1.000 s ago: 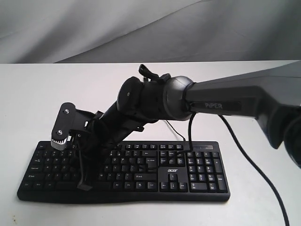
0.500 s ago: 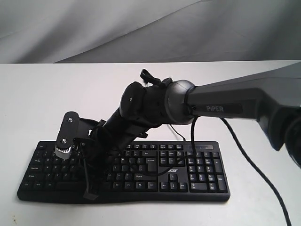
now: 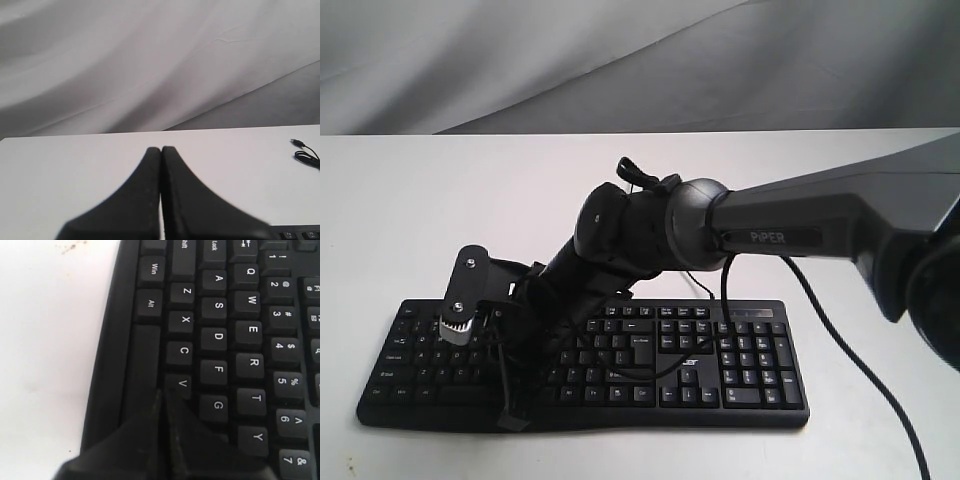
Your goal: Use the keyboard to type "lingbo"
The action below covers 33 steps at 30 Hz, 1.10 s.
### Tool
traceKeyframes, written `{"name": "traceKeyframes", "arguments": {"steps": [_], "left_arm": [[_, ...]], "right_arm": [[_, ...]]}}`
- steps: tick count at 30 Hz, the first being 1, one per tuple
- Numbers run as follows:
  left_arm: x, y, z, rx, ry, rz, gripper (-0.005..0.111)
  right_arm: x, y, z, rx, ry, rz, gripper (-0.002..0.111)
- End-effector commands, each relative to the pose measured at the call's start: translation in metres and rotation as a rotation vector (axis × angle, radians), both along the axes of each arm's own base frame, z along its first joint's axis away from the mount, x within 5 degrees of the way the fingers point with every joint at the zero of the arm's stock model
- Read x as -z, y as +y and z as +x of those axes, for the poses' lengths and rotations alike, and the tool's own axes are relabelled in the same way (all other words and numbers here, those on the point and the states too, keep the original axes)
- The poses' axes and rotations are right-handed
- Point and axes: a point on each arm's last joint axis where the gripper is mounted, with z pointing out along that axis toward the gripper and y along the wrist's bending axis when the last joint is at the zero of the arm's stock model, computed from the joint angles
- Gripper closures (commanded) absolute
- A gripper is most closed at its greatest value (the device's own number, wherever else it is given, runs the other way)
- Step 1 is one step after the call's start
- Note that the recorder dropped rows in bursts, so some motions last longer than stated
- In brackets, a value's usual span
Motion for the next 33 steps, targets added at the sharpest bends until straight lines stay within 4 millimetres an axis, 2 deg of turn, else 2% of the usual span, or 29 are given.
{"name": "traceKeyframes", "arguments": {"steps": [1, 11, 16, 20, 22, 29, 33], "left_arm": [[0.000, -0.001, 0.000, 0.008, -0.010, 0.000, 0.106], [0.000, -0.001, 0.000, 0.008, -0.010, 0.000, 0.106], [0.000, -0.001, 0.000, 0.008, -0.010, 0.000, 0.106], [0.000, -0.001, 0.000, 0.008, -0.010, 0.000, 0.106], [0.000, -0.001, 0.000, 0.008, -0.010, 0.000, 0.106], [0.000, -0.001, 0.000, 0.008, -0.010, 0.000, 0.106], [0.000, -0.001, 0.000, 0.008, -0.010, 0.000, 0.106]], "right_arm": [[-0.002, 0.001, -0.001, -0.005, -0.012, 0.008, 0.108], [-0.002, 0.001, 0.001, 0.007, -0.031, 0.012, 0.108], [0.009, 0.001, 0.001, 0.009, -0.019, -0.004, 0.108], [0.008, 0.001, 0.002, 0.005, -0.024, -0.007, 0.108], [0.000, 0.001, 0.002, 0.005, -0.037, 0.005, 0.108], [-0.046, -0.010, 0.011, 0.041, -0.121, 0.049, 0.108], [-0.048, -0.021, 0.019, 0.089, -0.106, 0.018, 0.108]]}}
